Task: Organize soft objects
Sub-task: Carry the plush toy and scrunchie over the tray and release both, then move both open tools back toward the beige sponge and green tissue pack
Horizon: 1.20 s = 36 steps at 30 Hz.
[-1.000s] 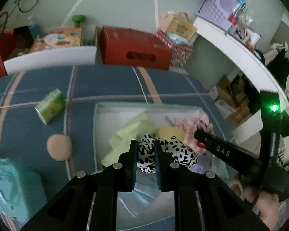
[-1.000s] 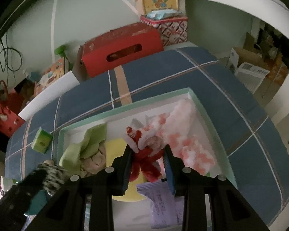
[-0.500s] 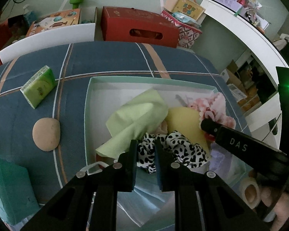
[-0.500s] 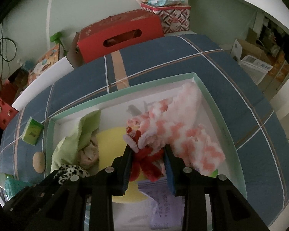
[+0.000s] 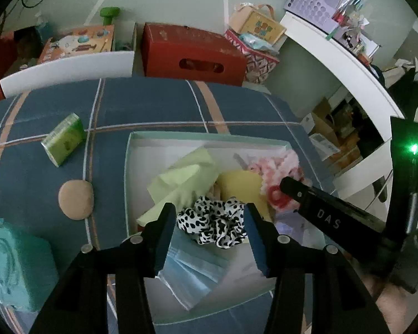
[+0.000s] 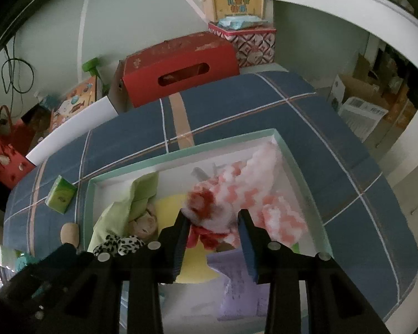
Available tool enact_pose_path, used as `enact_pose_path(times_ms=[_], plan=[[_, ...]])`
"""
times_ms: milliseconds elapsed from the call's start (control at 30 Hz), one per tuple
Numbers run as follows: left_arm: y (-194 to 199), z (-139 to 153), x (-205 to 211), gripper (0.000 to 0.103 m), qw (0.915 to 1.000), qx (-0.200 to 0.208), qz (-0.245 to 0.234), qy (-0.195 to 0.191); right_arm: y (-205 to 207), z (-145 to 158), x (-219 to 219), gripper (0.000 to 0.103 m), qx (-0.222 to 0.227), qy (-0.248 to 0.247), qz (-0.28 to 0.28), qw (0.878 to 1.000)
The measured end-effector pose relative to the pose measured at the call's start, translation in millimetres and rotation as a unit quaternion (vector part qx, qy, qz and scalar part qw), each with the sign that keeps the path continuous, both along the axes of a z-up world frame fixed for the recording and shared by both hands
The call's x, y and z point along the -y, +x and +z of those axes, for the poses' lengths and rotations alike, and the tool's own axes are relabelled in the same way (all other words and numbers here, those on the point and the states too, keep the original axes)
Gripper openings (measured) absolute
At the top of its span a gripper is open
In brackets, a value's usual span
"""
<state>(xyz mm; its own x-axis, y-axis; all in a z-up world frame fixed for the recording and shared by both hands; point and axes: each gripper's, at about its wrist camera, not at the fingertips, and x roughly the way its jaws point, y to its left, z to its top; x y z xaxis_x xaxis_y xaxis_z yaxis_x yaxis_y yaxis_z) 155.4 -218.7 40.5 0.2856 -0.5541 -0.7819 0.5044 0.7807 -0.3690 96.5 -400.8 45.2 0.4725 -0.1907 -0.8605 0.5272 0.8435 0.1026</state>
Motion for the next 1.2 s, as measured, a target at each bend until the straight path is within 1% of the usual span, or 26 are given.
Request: enact_pose_path(times_ms=[167, 333, 367, 400, 433, 533, 633, 667, 700, 733, 767, 800, 867, 933, 967, 1000, 1200], plan=[[4.5, 10.0, -13.1, 0.052, 0.9996, 0.010, 0.025, 0.011, -5.7, 10.2, -2.5, 0.039, 0.009, -0.010, -0.001, 1.000], [11.5, 5.7, -20.8, 0.053, 0.9984, 0.013, 0.046, 0.032, -3.5, 6.7, -5.1, 0.039, 0.001, -0.010, 0.005, 1.000], [12.4, 4.4, -21.8, 0.055, 0.9983, 0.012, 0.047, 0.033, -3.5, 6.0, -5.5, 0.039, 0.000, -0.010, 0.006, 1.000], [12.9, 4.2, -22.6, 0.061, 0.9982, 0.012, 0.049, 0.034, -3.5, 5.8, -6.1, 0.040, -0.001, -0.011, 0.007, 1.000], [13.5, 4.0, -23.3, 0.064, 0.9980, 0.013, 0.051, 0.035, -3.3, 6.0, -6.6, 0.040, -0.001, -0.011, 0.008, 1.000], [13.9, 4.6, -24.6, 0.066, 0.9976, 0.020, 0.054, 0.038, -2.7, 6.0, -8.4, 0.046, -0.001, -0.013, 0.010, 1.000], [15.0, 4.6, -26.5, 0.066, 0.9972, 0.021, 0.060, 0.041, -1.9, 4.8, -10.1, 0.047, -0.003, -0.014, 0.013, 1.000], [16.1, 4.3, -27.6, 0.070, 0.9969, 0.021, 0.064, 0.042, -1.5, 4.6, -10.6, 0.049, -0.004, -0.015, 0.015, 1.000], [17.1, 4.0, -29.0, 0.081, 0.9963, 0.022, 0.069, 0.045, -1.0, 4.4, -11.3, 0.061, -0.005, -0.016, 0.016, 1.000], [18.1, 3.7, -30.6, 0.087, 0.9956, 0.025, 0.076, 0.049, -0.8, 4.2, -11.6, 0.069, -0.005, -0.017, 0.016, 1.000], [18.7, 3.9, -31.9, 0.089, 0.9948, 0.030, 0.081, 0.053, -0.5, 4.2, -11.9, 0.080, -0.006, -0.020, 0.015, 1.000], [19.3, 4.5, -33.7, 0.089, 0.9938, 0.037, 0.087, 0.058, -0.6, 4.3, -12.2, 0.084, -0.006, -0.022, 0.015, 1.000], [20.7, 4.9, -37.0, 0.089, 0.9925, 0.044, 0.095, 0.064, -1.2, 4.5, -12.0, 0.085, -0.006, -0.027, 0.012, 1.000], [22.4, 5.4, -40.6, 0.090, 0.9910, 0.049, 0.105, 0.067, -1.9, 3.5, -10.3, 0.092, -0.006, -0.025, 0.007, 1.000], [23.2, 5.7, -42.3, 0.090, 0.9904, 0.051, 0.109, 0.069, -2.1, 3.3, -9.5, 0.099, -0.006, -0.023, 0.006, 1.000], [23.7, 6.0, -43.8, 0.090, 0.9901, 0.051, 0.111, 0.069, -2.1, 3.1, -9.0, 0.103, -0.005, -0.023, 0.006, 1.000], [27.0, 10.8, -53.1, 0.090, 0.9884, 0.054, 0.121, 0.074, -0.8, 3.6, -12.3, 0.103, 0.000, -0.024, 0.010, 1.000]])
